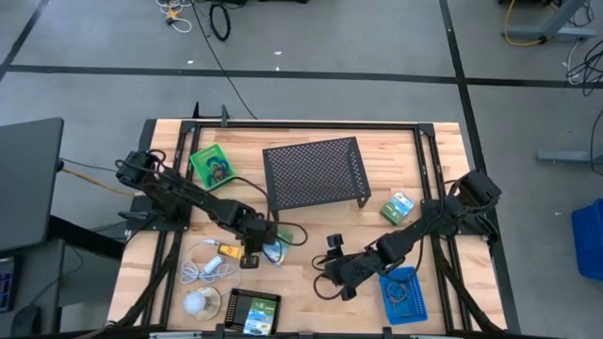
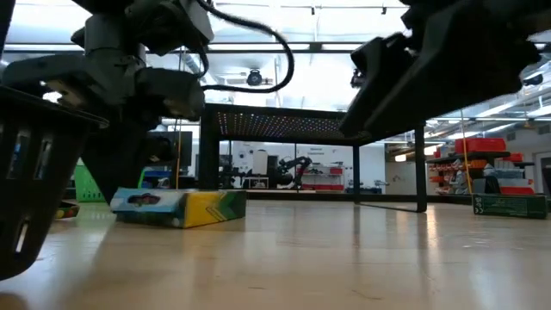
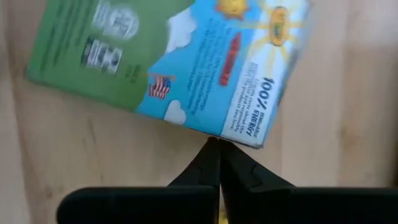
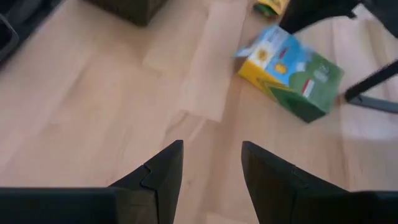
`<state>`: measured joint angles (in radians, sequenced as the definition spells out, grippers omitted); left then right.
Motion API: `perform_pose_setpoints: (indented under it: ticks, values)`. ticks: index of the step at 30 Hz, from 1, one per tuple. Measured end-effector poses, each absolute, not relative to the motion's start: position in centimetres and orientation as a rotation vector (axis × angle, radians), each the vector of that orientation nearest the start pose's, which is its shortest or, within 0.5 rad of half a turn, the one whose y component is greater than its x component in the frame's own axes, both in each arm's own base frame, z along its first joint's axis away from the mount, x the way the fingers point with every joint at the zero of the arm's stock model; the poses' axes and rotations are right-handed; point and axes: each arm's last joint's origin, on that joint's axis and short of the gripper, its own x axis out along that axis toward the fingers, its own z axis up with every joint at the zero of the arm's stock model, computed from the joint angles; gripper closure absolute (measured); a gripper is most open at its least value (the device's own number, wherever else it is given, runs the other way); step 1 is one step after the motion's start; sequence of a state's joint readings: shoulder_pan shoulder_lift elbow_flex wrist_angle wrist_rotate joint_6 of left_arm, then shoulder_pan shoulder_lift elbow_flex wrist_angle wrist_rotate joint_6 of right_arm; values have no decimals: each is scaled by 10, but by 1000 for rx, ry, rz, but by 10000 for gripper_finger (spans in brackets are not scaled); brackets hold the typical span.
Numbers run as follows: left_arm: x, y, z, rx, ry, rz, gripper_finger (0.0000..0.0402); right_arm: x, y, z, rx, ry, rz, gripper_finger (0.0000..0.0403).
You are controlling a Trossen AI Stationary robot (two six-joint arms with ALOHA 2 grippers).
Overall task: Pick & Place Office Desk Supplies
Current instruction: Put the yellow crayon box into the black bin
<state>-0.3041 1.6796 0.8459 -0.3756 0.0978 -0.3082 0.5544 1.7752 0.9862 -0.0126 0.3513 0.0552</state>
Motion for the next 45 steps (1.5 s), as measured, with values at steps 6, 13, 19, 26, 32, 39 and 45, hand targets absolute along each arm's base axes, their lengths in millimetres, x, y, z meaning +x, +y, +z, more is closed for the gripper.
perform_pose_setpoints:
  ticks: [6,13,19,26,32,39,45]
  values:
    - [294,-95,147,-134,1148,-243,400,309,178,154,-315,744,154,229]
    - [313,-99,168,-84,1058,-294,400,312,181,128,-369,794,158,229]
    - [298,-100,153,-100,1247,-272,400,314,183,118,-381,799,136,229]
    - [304,-111,134,-122,1264,-324,400,318,187,117,-500,719,106,229]
    - [314,-101,128,-118,1212,-323,400,318,187,118,-562,704,95,229]
    - [327,-93,137,-76,1146,-344,400,323,185,119,-541,678,107,229]
    - [334,-94,144,-41,1076,-372,400,327,176,119,-533,687,76,213]
